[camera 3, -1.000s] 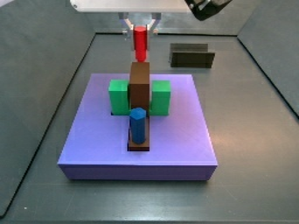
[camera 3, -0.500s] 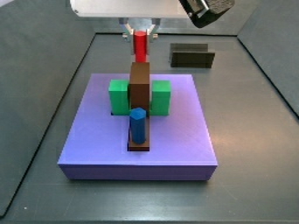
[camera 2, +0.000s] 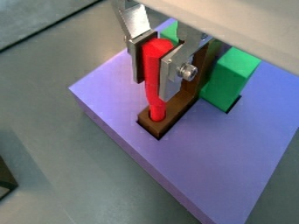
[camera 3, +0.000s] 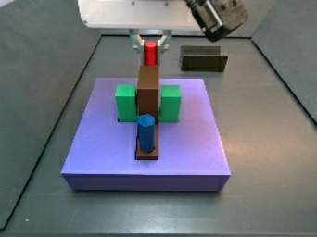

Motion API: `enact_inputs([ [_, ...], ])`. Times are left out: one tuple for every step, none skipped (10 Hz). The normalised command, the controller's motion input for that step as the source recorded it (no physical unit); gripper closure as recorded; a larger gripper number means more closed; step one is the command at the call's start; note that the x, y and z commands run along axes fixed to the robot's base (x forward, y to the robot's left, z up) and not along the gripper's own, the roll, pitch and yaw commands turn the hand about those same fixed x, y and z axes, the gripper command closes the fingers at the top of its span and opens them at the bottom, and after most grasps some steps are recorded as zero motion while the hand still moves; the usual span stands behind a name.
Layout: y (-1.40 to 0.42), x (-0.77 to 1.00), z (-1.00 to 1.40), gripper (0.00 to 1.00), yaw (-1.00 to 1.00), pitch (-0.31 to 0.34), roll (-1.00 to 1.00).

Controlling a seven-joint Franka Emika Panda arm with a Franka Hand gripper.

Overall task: Pick up the red object. Move up. Move to above the board. Insert the red object.
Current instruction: Insert the red object.

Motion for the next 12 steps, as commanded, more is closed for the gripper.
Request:
enact_inputs([
  [0.0, 0.0, -0.11, 1.0, 0.0, 0.019, 0.29],
  [-0.05, 0.0, -0.02, 1.0, 0.0, 0.066, 0.38],
  [-0.13, 0.0, -0.11, 1.0, 0.0, 0.027, 0.31],
  [-0.13, 0.02, -0.27, 1.0, 0.0, 0.0, 0.18],
  [-0.11, 0.01, -0.35, 1.0, 0.0, -0.049, 0.13],
  [-0.12, 0.0, -0.42, 1.0, 0.0, -0.099, 0.13],
  [-0.01, 0.0, -0.56, 1.0, 0.0, -0.116, 0.02],
  [0.06, 0.16, -0.62, 1.0, 0.0, -0.067, -0.05],
  [0.27, 0.29, -0.67, 1.0, -0.01, -0.006, -0.09],
  [0.32, 0.23, -0.61, 1.0, -0.08, 0.0, -0.13],
  [0.24, 0.16, -0.57, 1.0, -0.09, -0.054, -0.18],
  [0.0, 0.07, -0.53, 1.0, -0.02, -0.116, -0.03],
])
